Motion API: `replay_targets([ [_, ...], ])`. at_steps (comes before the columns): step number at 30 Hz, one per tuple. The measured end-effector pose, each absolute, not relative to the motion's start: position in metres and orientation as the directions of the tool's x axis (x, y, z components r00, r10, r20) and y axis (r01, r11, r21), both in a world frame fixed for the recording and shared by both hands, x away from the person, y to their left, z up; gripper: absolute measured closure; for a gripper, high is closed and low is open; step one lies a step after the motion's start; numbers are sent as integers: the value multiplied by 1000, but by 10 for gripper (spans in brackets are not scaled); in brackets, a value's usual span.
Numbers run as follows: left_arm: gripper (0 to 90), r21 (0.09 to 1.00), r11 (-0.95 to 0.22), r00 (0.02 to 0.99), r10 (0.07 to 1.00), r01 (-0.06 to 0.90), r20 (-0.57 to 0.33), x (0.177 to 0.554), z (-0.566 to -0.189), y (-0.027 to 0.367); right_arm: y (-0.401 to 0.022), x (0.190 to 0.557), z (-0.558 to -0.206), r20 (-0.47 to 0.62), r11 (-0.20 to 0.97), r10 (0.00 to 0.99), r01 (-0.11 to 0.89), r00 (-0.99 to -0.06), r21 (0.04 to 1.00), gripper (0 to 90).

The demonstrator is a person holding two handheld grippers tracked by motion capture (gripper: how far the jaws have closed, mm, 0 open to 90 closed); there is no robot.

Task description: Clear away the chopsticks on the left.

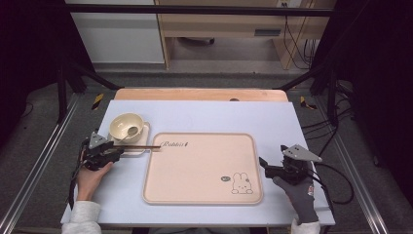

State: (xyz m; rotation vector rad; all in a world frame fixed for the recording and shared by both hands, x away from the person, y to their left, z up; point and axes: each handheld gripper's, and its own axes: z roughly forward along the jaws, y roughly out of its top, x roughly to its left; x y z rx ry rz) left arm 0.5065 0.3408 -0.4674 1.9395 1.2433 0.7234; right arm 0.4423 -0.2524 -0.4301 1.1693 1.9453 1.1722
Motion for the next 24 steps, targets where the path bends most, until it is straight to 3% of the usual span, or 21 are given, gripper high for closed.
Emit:
replay_targets([
  [12, 418, 802, -295, 393, 916, 520, 81, 511, -470, 338, -253, 442, -430, -42, 234, 893, 383, -449, 894, 96],
  [24, 516, 786, -306, 389, 917, 537, 91, 509, -469, 339, -252, 442, -430, -41, 236, 893, 388, -448, 891, 99],
])
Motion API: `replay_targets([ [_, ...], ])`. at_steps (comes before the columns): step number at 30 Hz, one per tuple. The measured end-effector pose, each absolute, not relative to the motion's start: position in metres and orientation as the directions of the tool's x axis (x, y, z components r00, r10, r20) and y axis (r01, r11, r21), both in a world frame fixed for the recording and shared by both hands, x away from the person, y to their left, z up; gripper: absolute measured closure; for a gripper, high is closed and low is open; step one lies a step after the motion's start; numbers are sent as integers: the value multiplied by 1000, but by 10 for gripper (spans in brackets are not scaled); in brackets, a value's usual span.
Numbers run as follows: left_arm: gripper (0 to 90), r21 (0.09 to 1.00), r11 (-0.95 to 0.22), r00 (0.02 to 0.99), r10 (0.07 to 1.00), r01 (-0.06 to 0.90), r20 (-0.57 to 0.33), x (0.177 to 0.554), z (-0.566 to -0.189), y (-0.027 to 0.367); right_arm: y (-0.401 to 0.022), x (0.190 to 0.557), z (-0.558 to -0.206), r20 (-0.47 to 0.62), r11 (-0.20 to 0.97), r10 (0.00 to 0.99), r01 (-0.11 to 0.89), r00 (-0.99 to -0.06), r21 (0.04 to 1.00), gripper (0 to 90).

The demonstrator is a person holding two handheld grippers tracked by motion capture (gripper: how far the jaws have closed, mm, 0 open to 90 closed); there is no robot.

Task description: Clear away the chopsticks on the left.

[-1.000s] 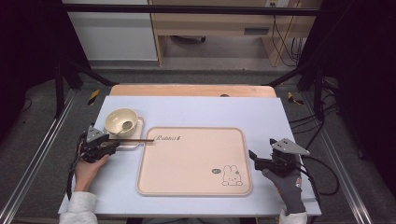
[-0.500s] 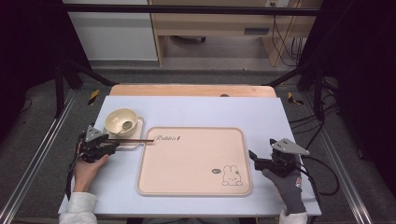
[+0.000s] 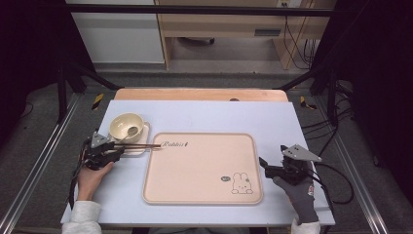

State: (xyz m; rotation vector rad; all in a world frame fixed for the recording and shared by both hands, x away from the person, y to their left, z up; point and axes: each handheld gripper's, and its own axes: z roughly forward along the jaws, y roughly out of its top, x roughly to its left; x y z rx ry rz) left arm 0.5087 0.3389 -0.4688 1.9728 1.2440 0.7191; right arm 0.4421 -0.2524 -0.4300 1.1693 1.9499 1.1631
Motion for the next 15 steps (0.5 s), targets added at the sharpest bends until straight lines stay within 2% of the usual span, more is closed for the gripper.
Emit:
replay_targets([
  [5, 544, 779, -328, 393, 913, 534, 115, 507, -468, 336, -252, 443, -431, -49, 244, 892, 387, -450, 889, 100],
  [7, 585, 778, -327, 396, 912, 537, 110, 506, -468, 335, -251, 443, -431, -49, 246, 891, 388, -451, 888, 100],
  [15, 649, 773, -318, 403, 911, 549, 88, 505, -467, 334, -252, 443, -431, -51, 247, 891, 388, -450, 888, 100],
])
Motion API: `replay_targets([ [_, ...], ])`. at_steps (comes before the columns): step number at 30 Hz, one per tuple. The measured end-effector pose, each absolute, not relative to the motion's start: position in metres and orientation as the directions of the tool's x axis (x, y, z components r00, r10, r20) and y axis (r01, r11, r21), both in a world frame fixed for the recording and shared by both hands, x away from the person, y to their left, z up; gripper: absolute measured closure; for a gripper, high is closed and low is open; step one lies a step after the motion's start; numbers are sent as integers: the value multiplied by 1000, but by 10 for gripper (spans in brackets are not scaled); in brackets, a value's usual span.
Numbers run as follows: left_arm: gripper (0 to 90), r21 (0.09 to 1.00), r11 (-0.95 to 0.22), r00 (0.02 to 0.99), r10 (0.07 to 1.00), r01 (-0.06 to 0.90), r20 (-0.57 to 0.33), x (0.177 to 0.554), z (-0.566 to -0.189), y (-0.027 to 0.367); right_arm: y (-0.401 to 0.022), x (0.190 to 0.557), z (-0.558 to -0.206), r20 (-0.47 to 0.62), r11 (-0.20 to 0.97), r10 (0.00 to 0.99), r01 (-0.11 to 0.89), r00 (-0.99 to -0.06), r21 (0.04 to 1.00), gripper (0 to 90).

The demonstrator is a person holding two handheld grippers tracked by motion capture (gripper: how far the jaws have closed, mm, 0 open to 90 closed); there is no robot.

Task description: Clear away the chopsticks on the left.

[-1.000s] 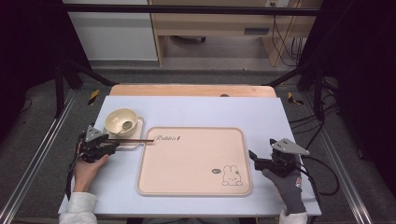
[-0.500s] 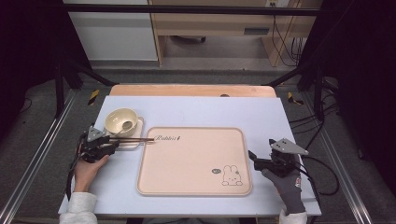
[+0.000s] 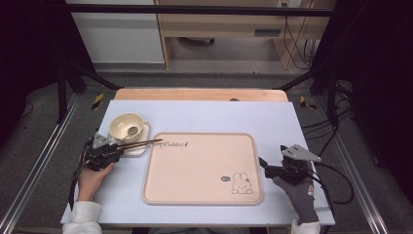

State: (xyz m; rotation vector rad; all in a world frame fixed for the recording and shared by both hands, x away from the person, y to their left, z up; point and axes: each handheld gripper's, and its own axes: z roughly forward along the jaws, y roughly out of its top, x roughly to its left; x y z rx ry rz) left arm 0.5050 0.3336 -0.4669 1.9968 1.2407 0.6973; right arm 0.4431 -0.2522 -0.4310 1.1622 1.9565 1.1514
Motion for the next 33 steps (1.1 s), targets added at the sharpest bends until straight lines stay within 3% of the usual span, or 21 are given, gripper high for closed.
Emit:
replay_targets([
  [26, 816, 763, -299, 429, 903, 574, 31, 499, -460, 328, -252, 444, -433, -63, 265, 889, 398, -453, 878, 100],
  [33, 823, 765, -296, 433, 901, 572, 25, 498, -460, 326, -251, 444, -433, -62, 266, 889, 404, -453, 875, 100],
])
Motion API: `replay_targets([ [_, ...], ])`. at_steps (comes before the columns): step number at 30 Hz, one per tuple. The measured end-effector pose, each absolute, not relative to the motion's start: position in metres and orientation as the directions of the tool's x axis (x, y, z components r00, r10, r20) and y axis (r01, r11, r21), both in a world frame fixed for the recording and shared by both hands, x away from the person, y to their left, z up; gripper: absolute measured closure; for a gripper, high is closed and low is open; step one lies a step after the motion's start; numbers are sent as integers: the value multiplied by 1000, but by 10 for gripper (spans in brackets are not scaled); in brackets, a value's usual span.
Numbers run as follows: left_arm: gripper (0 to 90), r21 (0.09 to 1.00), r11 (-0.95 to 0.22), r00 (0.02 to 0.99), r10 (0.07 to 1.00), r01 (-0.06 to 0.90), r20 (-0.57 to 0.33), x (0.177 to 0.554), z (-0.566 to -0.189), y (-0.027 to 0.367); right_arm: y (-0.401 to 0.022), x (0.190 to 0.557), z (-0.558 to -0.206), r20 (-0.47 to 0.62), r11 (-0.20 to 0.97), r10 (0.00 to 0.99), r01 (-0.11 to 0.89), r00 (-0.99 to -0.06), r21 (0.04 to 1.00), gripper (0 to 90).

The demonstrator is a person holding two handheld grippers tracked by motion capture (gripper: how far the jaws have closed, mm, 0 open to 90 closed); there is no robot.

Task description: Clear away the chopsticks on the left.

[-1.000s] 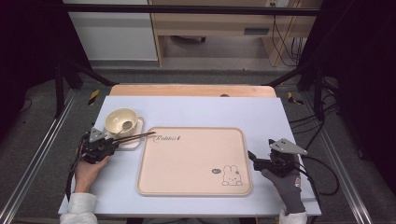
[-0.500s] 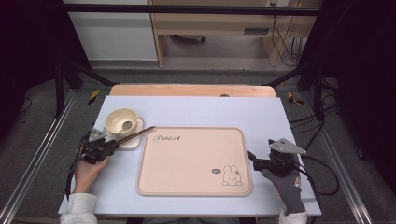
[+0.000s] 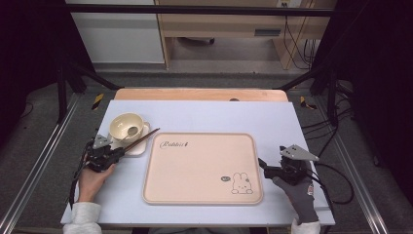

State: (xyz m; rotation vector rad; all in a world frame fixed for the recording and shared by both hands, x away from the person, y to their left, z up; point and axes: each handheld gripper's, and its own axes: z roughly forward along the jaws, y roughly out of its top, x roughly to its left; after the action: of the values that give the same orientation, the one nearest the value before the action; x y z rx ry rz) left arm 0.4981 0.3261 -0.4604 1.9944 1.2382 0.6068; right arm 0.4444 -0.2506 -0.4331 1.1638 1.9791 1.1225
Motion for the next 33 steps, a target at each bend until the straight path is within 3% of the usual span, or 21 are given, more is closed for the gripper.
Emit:
replay_targets([
  [11, 772, 775, -282, 433, 901, 565, 12, 502, -464, 323, -250, 444, -433, -59, 265, 888, 403, -455, 876, 100],
  [33, 831, 764, -294, 451, 893, 574, 5, 501, -463, 309, -251, 444, -433, -61, 269, 887, 405, -458, 874, 100],
])
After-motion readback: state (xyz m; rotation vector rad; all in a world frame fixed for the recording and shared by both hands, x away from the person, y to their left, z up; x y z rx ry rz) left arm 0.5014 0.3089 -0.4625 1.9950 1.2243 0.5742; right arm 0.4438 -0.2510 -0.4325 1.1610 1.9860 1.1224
